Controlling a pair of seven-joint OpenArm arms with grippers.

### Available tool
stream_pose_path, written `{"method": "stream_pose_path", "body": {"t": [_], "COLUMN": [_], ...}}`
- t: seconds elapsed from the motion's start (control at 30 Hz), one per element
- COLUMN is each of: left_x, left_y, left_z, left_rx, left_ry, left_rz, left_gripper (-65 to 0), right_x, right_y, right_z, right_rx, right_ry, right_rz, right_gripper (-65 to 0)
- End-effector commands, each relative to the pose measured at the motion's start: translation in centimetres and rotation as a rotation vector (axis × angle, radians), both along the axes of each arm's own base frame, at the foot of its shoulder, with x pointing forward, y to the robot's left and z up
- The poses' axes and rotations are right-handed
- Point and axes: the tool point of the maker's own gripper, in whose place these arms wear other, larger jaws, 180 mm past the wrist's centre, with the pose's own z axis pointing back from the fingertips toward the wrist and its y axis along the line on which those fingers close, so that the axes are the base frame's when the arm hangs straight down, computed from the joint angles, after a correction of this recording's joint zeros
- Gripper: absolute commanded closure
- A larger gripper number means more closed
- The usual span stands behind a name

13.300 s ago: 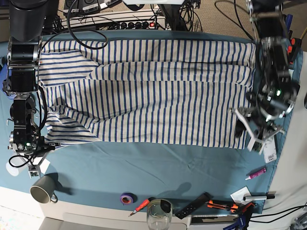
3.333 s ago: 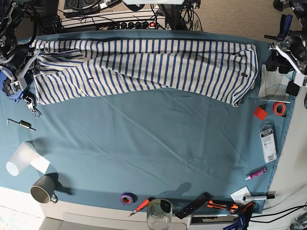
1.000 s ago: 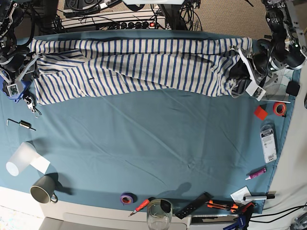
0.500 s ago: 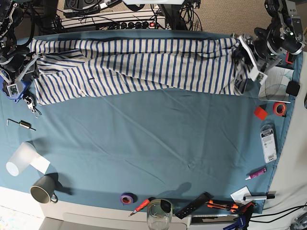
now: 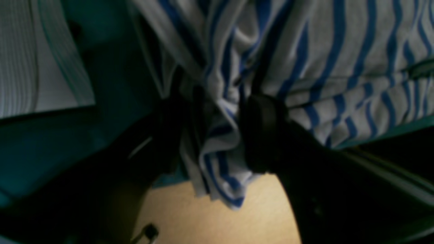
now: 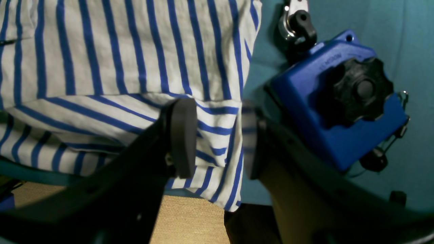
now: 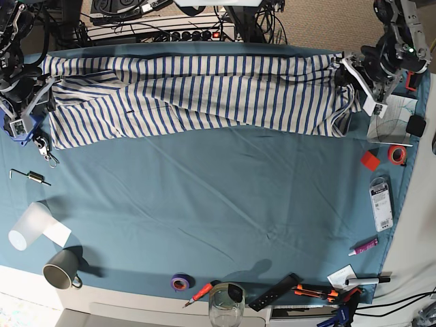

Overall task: Fold the T-shirt properly
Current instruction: 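Grasp the shirt end near the left gripper and tuck it inward, then carry the held shirt end with the left gripper toward the right gripper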

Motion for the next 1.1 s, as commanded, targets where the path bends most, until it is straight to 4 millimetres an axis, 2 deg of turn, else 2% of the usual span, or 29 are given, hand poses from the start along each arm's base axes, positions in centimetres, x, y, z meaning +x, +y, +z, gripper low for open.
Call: {"method": "stream_pose_path", "body": {"t": [0.0, 0.17, 0.27, 0.37, 0.53, 0.67, 0.93, 1.07], "left_x": [-1.4, -2.5, -3.0, -3.4, -3.1, -2.0, 1.4, 2.5], "left_y": [-0.1, -0.2, -1.1, -1.4, -1.6, -1.9, -3.6, -4.5], "left_z": [-1.2, -2.1, -1.9, -1.9, -1.4, 0.2, 5.9, 8.4], "left_rx": [-0.001, -0.024, -0.074, -0.089, -0.079, -0.061, -0.008, 0.005], "left_ry": [0.072, 0.130, 0.161, 0.178, 0.156, 0.095, -0.168, -0.275], "left_rz": [-0.002, -0.001, -0.014, -0.022, -0.057, -0.079, -0.188, -0.224], "left_gripper": [-31.4, -29.3, -18.1, 0.0, 0.0, 0.0, 0.0, 0.0], "right_x": [0.8, 0.8, 0.8, 0.8, 0.9, 0.9, 1.0, 1.0], "right_y": [-0.3, -0.2, -0.2, -0.2, -0.2, -0.2, -0.2, -0.2], "right_z": [1.3, 1.3, 1.3, 1.3, 1.4, 1.4, 1.4, 1.4], "right_rx": [-0.018, -0.018, -0.018, -0.018, -0.018, -0.017, -0.016, -0.016], "right_ry": [-0.044, -0.045, -0.045, -0.047, -0.049, -0.053, -0.056, -0.056], "right_rz": [0.013, 0.013, 0.013, 0.013, 0.014, 0.015, 0.016, 0.016], "right_gripper": [-22.2, -22.2, -22.2, -22.2, -22.2, -22.2, -22.2, -22.2]}}
